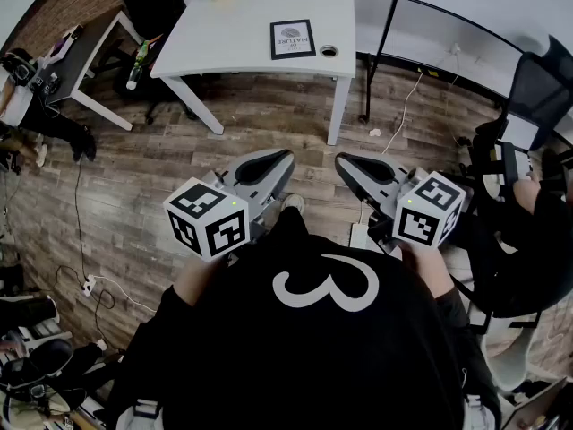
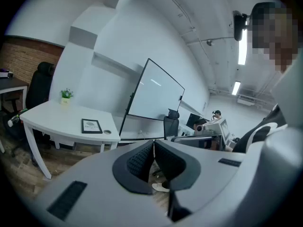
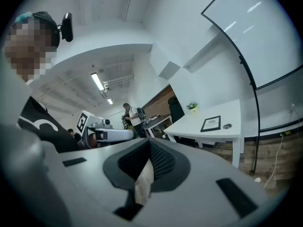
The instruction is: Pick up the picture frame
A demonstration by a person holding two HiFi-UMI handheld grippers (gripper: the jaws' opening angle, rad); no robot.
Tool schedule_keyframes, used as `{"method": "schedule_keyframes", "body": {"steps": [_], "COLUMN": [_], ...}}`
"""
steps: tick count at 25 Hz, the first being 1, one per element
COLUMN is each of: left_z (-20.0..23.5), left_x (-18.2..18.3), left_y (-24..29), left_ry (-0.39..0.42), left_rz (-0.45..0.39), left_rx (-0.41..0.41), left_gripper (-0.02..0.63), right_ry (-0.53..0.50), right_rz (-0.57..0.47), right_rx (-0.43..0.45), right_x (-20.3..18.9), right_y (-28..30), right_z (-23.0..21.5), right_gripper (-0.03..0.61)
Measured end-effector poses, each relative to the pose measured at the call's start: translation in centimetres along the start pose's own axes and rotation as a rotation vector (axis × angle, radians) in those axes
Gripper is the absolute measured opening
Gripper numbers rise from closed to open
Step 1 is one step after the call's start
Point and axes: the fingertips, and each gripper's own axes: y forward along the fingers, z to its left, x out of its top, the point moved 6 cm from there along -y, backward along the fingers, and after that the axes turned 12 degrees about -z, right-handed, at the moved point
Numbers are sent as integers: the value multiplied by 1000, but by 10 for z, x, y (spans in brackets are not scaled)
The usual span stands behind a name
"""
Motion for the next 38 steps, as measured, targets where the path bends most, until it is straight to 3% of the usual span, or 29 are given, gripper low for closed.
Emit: {"method": "schedule_keyframes", "body": {"steps": [14,28,38], "left_z": [37,116,186], "left_x": [10,26,54], "left_y": [20,72,132], "left_ry": [-14,-61,-85], "left_rz": [-13,30,75], "left_rx": [-2,8,-23], "left_gripper": [23,23,23], "right_ry": [3,39,73], "right_rz": [5,60,56], "right_rx": [-15,-69,-132], "right_x": [8,16,42], "right_y": [31,94,144], "right_z": [-28,-99,-160], "right_gripper": [25,25,25]}}
